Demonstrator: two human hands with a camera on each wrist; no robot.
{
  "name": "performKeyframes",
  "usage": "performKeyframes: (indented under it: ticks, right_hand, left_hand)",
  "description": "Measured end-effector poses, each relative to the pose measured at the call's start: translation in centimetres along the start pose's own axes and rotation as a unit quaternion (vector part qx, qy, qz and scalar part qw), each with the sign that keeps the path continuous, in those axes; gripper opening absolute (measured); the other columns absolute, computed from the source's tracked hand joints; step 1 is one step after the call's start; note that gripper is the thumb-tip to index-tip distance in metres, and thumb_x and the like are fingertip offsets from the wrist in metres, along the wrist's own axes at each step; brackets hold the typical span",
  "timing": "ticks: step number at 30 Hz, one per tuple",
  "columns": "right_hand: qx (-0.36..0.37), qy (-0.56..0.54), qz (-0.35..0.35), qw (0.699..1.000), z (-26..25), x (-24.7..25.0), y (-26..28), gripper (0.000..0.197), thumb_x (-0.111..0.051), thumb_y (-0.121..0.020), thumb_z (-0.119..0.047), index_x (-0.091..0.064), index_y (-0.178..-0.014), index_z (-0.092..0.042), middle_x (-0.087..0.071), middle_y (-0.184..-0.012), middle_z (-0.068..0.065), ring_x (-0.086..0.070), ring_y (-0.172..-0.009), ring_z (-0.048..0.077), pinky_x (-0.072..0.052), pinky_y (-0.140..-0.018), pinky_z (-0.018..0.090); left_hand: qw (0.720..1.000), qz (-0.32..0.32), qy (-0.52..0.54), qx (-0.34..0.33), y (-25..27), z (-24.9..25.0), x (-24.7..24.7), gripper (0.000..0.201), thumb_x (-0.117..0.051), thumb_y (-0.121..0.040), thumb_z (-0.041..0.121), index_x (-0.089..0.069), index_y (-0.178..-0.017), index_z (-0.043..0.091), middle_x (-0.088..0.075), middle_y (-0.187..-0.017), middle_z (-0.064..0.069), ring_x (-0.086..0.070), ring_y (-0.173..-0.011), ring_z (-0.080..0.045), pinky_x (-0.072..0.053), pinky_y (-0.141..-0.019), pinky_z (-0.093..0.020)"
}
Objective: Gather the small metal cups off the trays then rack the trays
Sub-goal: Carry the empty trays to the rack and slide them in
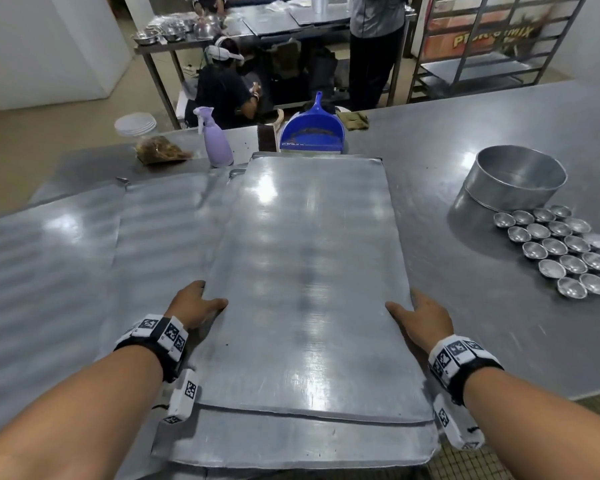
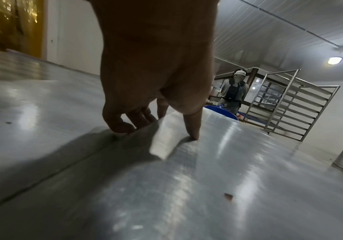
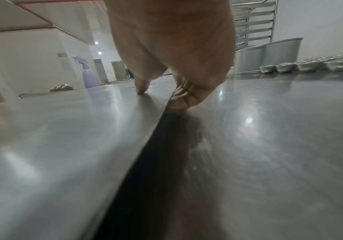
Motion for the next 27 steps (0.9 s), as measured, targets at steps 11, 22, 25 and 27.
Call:
performKeyframes:
  ticks: [11,22,25,27]
  right_hand:
    - [-0.030,0.063,-0.031,0.997,0.8,-0.8,-0.4,0.045,-0.060,-0.083,-0.062,-0.064,-0.108,-0.025,-0.070,-0.112,0.000,-0.062,-0.093,0.024,-0.050,-0.081,0.034]
    - [-0.011,0.044,-0.059,0.997,-0.4,-1.1,0.2,0.042,-0.062,-0.091,-0.048,-0.061,-0.125,-0.023,-0.066,-0.127,0.004,-0.060,-0.115,0.030,-0.047,-0.094,0.036]
    - [-0.015,0.048,-0.051,0.997,-0.5,-1.1,0.4,0.045,-0.060,-0.094,-0.045,-0.059,-0.131,-0.021,-0.063,-0.132,0.006,-0.058,-0.120,0.031,-0.044,-0.095,0.035]
    - [-0.018,0.055,-0.049,0.997,-0.5,-1.3,0.3,0.044,-0.058,-0.094,-0.047,-0.058,-0.131,-0.021,-0.063,-0.133,0.006,-0.058,-0.119,0.031,-0.044,-0.094,0.035]
  left_hand:
    - [1.000,0.000,-0.019,0.015,-0.2,-1.0,0.5,0.072,-0.082,-0.080,0.021,-0.049,-0.141,0.002,-0.055,-0.142,-0.015,-0.055,-0.127,-0.032,-0.042,-0.105,-0.036]
    - [0.997,-0.001,0.079,0.024,-0.1,-3.6,1.9,0.072,-0.087,-0.073,0.027,-0.057,-0.136,0.008,-0.065,-0.130,-0.011,-0.062,-0.119,-0.027,-0.047,-0.106,-0.048]
    - [0.998,0.002,0.054,0.018,-0.5,-4.1,1.6,0.082,-0.086,-0.061,0.050,-0.063,-0.131,0.015,-0.069,-0.125,-0.004,-0.066,-0.114,-0.022,-0.049,-0.104,-0.045]
    - [0.999,0.000,0.028,0.015,0.0,-3.3,1.7,0.060,-0.086,-0.068,0.043,-0.069,-0.120,0.017,-0.073,-0.115,-0.001,-0.068,-0.107,-0.022,-0.051,-0.101,-0.042]
Point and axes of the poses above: each hand's wrist, its own y-axis away from the middle knuckle, its own x-axis out of the back of the hand, z = x × y, the point moved 1 cm from there along -y, towards the middle knuckle
